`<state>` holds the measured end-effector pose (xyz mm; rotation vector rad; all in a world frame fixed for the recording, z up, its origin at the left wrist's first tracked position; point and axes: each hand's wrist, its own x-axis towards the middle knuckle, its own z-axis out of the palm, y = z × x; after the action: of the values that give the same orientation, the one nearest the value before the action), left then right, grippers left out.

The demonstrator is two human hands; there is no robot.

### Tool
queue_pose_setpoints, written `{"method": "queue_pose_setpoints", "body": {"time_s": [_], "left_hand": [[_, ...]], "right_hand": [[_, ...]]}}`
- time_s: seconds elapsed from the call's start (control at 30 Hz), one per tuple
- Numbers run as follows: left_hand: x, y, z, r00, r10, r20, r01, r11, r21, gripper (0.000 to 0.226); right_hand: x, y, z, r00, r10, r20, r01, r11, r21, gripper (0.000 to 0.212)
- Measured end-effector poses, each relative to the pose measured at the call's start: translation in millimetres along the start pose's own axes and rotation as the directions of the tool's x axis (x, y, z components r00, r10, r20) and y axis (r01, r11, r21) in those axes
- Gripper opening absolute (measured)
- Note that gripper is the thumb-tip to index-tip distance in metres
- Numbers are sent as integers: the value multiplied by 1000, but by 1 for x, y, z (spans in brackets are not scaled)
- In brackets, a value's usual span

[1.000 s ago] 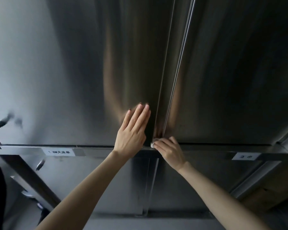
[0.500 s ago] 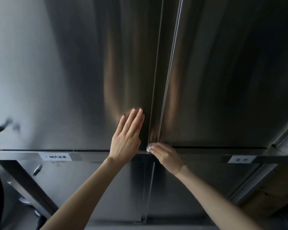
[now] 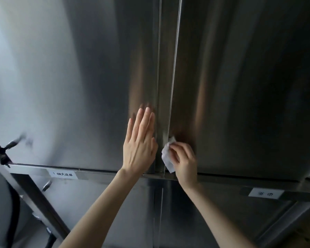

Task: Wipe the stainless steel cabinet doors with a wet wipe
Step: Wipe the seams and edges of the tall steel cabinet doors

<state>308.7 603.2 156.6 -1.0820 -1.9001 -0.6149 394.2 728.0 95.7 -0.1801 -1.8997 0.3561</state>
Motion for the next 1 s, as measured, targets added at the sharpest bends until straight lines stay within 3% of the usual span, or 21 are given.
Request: {"method": "queue_pose_setpoints", "body": {"time_s": [0.1,0.2,0.37,0.53,0.63,0.73,0.87,1.0], "left_hand": [[0,4,3,1000,-6,26,6,1000,27,64],[0,1,4,999,4,39,-5,999,41,52],[-1,4,9,999,-15,49,12,997,70,51],[-9,7,12,999,-7,36,4,997,80,54],[-30,4,16,998,12,56,-17,995,101,72],[-51,10,20,992,-46,114,34,994,107,87],[-54,19,26,990,-76,118,59,989,138,85],[-54,23,27,984,-111,142,91,986,141,85]], "right_hand": [[12,-4,2,998,64,-27,-61,994,91,20],[46,-9,-5,997,-19,-76,28,994,109,21],[90,-12,-4,974,-88,-209,121,980,155,21],[-8,15,12,1000,17,7,-18,991,129,26],[-62,31,15,985,49,168,-69,991,112,25],[-59,34,17,981,77,178,-110,977,182,23],[-38,42,23,991,23,134,-54,971,231,19],[-81,43,25,984,68,162,-98,977,188,21]]}}
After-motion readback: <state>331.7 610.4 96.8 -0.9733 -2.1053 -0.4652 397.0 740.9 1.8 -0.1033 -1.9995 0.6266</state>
